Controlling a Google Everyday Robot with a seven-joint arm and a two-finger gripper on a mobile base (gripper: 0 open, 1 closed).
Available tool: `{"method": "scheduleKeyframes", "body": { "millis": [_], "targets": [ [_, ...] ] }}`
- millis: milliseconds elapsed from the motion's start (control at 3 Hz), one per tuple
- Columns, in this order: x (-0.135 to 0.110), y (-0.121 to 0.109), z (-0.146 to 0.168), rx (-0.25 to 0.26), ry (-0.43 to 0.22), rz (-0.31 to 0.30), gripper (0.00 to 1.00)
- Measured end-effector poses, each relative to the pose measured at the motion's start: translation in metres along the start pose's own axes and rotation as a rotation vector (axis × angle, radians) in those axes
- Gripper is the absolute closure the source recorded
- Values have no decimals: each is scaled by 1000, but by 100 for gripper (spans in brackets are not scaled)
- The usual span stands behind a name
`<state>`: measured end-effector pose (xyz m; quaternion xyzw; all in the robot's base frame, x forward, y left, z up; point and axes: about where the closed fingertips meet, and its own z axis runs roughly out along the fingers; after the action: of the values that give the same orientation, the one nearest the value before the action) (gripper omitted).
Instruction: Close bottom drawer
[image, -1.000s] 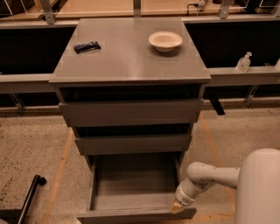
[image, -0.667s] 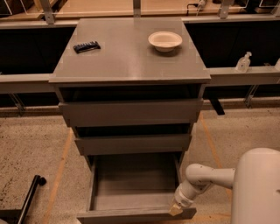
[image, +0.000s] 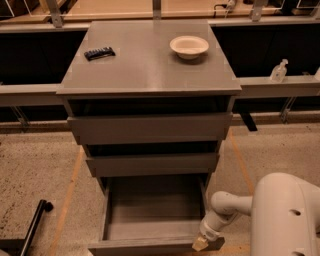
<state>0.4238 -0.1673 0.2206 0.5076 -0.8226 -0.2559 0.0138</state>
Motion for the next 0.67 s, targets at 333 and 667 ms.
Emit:
{"method": "scheduleKeyframes", "body": {
  "millis": [333, 667],
  "targets": [
    [2, -15, 21, -26, 14, 12, 100],
    [2, -16, 22, -27, 15, 13, 100]
  ]
}}
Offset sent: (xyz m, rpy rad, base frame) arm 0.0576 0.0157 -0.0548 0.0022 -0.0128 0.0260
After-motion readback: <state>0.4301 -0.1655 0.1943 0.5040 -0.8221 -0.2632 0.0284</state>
